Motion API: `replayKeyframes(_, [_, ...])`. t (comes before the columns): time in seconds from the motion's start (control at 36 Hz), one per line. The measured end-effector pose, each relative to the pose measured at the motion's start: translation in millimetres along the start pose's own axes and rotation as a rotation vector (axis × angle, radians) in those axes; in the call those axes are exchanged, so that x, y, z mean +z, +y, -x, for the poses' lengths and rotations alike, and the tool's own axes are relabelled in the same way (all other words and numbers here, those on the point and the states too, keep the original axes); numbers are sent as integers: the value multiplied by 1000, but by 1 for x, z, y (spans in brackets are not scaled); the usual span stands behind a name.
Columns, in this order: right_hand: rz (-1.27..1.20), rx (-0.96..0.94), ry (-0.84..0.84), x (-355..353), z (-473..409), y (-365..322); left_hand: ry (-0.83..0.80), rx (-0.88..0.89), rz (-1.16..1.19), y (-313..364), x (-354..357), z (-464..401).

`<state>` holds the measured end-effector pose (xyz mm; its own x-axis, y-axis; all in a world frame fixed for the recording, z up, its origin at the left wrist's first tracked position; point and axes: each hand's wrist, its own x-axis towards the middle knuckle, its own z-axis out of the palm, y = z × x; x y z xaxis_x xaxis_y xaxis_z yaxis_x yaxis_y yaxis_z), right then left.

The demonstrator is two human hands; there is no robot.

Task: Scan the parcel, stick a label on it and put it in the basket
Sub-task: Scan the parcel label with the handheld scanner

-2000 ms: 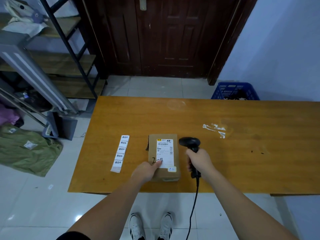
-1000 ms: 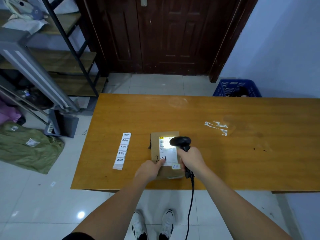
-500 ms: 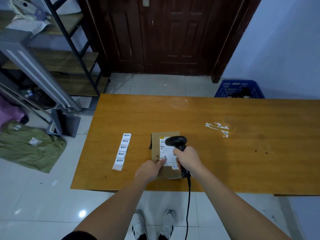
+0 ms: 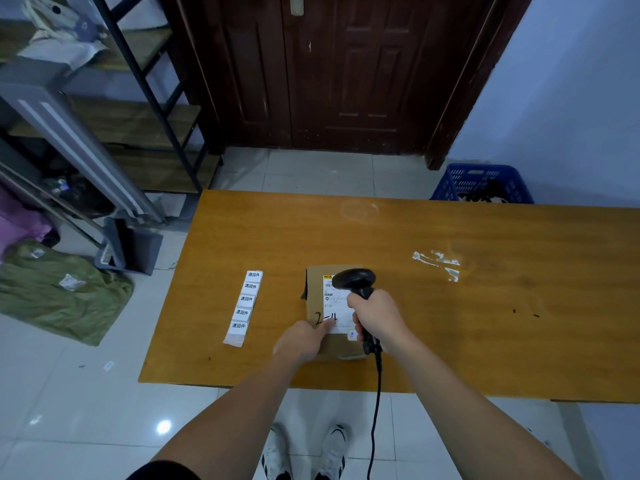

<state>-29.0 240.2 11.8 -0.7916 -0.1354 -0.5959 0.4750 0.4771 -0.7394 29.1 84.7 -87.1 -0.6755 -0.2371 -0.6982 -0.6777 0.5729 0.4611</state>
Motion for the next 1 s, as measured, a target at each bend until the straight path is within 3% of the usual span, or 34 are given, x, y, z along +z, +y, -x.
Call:
replayKeyframes(0.19, [101,-26,92,-18,-15,10,28,-1,-30,1,-2,-9])
replayKeyframes(0.36, [40,81,180,-44,-33,46,78,-2,-69,0,-8,-16])
replayKeyframes(0.61, [160,231,281,-66,-50,100,70,2,-76,2,-9,-17])
replayKeyframes(1.0, [226,365,232,-66,-62,115,67,-12,-100,0,-8,-16])
